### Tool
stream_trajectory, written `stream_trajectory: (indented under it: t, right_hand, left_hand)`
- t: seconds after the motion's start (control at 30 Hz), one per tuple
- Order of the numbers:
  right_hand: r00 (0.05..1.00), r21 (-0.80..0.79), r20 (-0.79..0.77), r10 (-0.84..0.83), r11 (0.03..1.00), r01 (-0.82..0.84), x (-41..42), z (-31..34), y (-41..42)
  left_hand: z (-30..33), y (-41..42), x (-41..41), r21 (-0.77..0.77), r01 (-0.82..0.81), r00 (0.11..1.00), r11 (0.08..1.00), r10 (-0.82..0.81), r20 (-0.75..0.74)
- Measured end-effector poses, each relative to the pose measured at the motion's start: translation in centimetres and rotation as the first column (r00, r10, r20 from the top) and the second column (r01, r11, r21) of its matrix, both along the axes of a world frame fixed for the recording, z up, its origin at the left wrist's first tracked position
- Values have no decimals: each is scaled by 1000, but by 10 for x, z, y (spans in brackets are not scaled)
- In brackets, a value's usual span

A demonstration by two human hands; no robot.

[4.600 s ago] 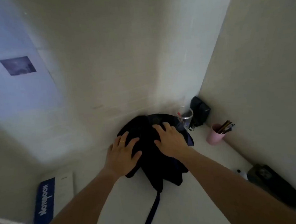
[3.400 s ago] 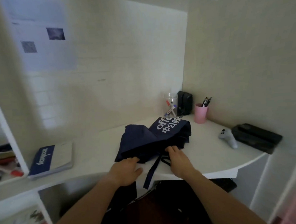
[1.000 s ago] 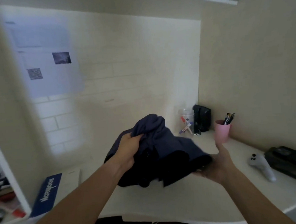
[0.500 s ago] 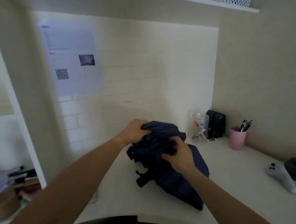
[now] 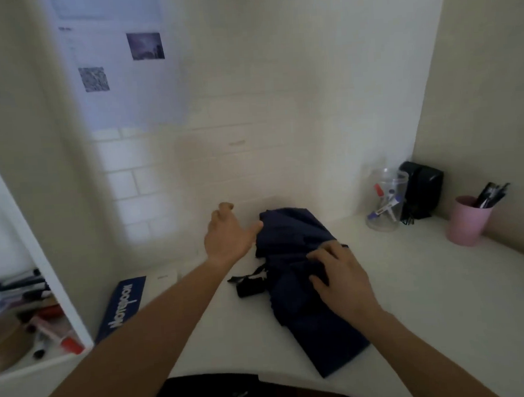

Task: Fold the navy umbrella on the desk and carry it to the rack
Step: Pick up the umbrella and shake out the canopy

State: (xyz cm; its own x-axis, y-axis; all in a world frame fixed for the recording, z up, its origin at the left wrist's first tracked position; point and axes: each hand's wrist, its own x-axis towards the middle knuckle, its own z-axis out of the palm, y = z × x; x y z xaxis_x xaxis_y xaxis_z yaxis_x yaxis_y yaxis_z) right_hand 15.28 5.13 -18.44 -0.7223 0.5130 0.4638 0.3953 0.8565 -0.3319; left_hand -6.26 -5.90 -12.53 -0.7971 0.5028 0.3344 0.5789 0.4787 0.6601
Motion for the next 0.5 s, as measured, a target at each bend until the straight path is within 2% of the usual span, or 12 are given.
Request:
stream_trajectory:
  t: [0.07, 0.13, 0.17, 0.23, 0.33, 0.5]
  right_hand:
    - [996, 43, 54, 71, 996, -74, -7, 0, 2]
    - [991, 20, 116, 68, 997, -71, -14, 2, 5]
    - [989, 17, 132, 62, 998, -65, -17, 1, 7]
    - [989, 2, 136, 62, 998, -63, -20, 1, 10]
    - [995, -41, 77, 58, 998, -55, -19, 1, 13]
    - [997, -90, -38, 69, 993, -73, -3, 4, 16]
  left_hand:
    - [-31, -18, 4, -9, 97, 987, 995, -95, 127]
    - [-59, -33, 10, -84, 269, 929, 959, -235, 286]
    - [-70, -38, 12, -120, 325, 915, 938, -280, 291]
    - [-81, -43, 12, -165, 344, 934, 924, -317, 165]
    - [-67, -48, 13, -141, 292, 956, 946, -291, 24]
    - [-10, -54, 34, -26, 365, 931, 931, -365, 14]
